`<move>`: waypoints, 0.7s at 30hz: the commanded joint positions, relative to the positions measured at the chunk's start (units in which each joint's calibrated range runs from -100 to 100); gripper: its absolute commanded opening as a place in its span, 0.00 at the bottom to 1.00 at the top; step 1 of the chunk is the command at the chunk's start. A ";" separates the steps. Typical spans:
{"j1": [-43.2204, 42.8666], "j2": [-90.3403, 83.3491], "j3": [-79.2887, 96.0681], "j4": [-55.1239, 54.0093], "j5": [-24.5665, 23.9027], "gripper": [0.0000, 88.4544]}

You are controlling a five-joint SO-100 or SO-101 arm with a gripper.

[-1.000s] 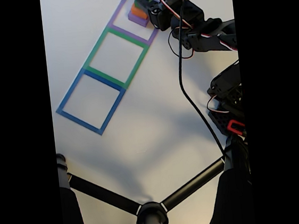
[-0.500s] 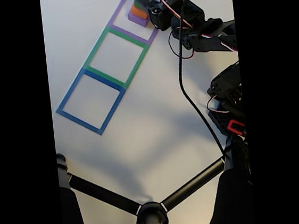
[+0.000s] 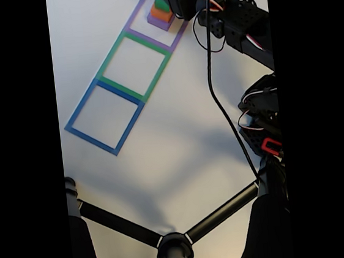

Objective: Tower of hanoi

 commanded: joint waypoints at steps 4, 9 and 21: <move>-1.62 -6.97 -25.82 35.47 0.00 0.04; -3.37 -6.49 -44.54 56.43 0.00 0.04; -8.86 -7.37 -64.17 80.23 0.00 0.04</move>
